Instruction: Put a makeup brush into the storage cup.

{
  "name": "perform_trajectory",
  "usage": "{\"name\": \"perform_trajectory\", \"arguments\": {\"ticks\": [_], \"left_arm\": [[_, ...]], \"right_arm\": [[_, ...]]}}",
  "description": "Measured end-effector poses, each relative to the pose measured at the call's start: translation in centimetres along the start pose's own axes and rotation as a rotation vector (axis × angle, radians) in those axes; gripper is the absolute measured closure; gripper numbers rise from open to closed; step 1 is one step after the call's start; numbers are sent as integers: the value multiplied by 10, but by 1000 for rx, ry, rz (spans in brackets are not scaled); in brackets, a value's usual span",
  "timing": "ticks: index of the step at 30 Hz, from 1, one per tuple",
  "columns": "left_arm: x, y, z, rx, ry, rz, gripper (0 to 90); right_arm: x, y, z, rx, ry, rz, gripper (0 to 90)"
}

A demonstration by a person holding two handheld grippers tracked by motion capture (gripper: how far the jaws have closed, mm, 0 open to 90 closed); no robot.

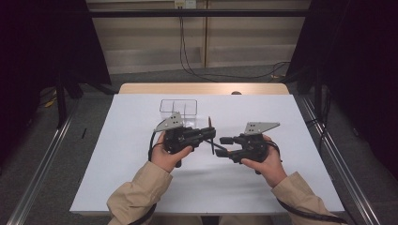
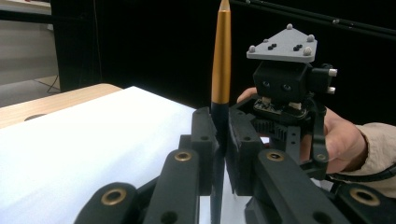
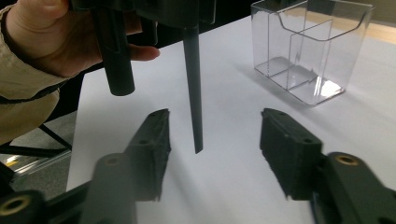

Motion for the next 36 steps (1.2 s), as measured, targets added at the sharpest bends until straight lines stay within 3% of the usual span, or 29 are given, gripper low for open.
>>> {"name": "perform_trajectory", "arguments": {"ticks": [11,36], "left_arm": [[6,4,-2,-3,-8,-18,828],[10,5,-3,-36,-1,-38,829]], "right_arm": [[17,-5,2,6,-45,32,193],[51,-17,22,14,-18,104,54]]}}
Point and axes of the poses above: each handheld gripper's, and its own axes: x roughly backward along the jaws, z roughly out of its underside, y roughly to its left, the point moved 7 cm from there along -x, roughly forward along the jaws, and after that the axes turned 14 degrees about x, right-handed, at the moved point
